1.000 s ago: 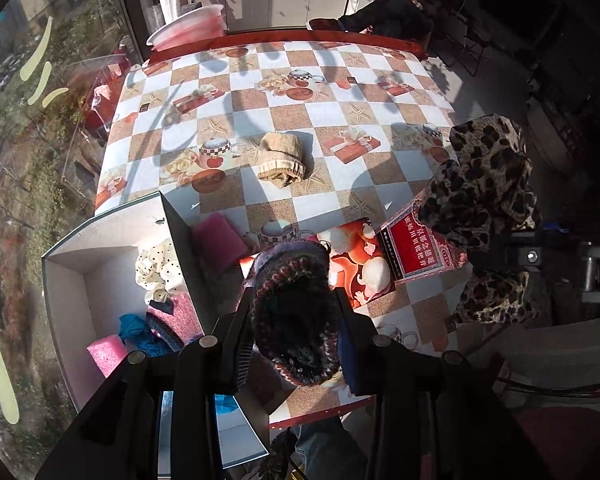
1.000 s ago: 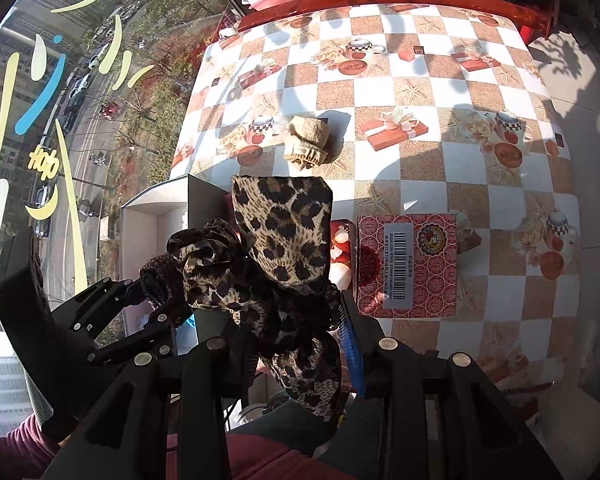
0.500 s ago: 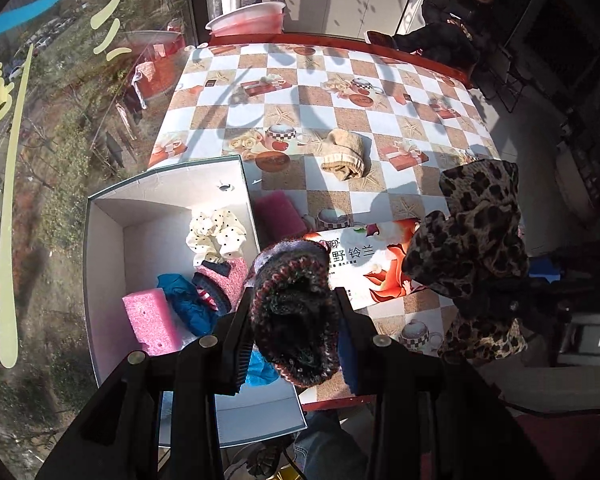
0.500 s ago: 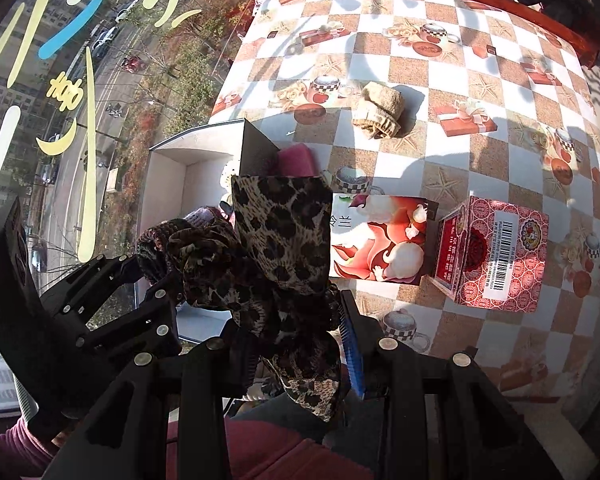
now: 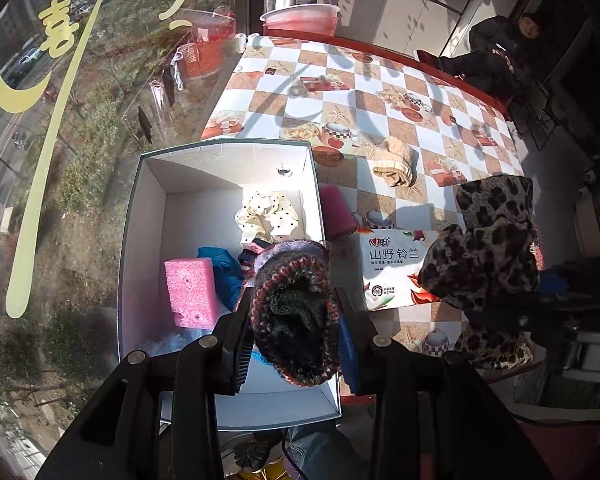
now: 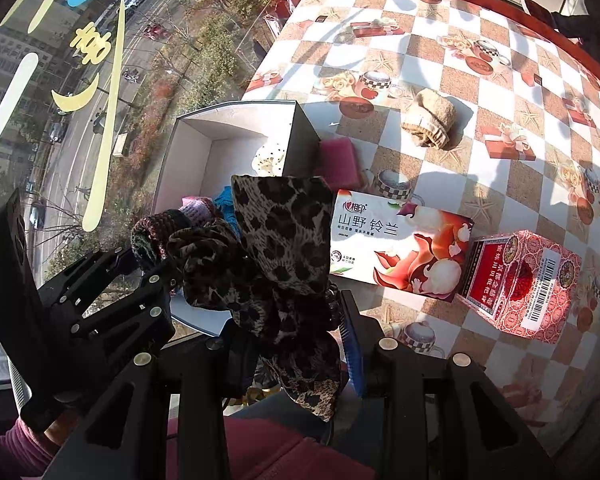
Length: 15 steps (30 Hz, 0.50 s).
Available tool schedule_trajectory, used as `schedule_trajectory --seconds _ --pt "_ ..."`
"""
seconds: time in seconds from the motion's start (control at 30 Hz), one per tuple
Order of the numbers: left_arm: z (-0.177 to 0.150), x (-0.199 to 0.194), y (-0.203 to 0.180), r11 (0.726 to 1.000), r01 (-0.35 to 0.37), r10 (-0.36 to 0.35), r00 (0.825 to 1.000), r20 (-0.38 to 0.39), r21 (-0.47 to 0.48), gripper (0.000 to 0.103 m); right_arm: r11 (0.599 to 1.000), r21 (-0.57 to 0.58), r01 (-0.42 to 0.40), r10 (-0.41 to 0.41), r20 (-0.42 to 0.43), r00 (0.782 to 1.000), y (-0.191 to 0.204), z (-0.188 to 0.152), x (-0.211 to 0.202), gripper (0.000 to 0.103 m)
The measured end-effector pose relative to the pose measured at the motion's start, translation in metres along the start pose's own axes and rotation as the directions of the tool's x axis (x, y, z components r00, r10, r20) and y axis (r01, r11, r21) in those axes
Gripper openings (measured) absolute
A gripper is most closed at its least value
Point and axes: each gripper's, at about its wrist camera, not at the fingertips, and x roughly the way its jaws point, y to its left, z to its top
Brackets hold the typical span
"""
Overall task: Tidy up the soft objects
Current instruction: 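Lift the striped hat and leopard scarf and carry both over the white box, then lower the striped hat with the left gripper while the right lowers the leopard scarf into the box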
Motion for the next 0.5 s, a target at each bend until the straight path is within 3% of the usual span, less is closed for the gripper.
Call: schedule_trajectory --seconds 0.5 --pt "-0.011 -0.001 0.025 0.996 -0.027 0.026 1.000 -0.011 -0.085 0.040 0.997 -0.076 -0.004 0.002 -0.032 1.000 0.026 0.004 0.012 0.037"
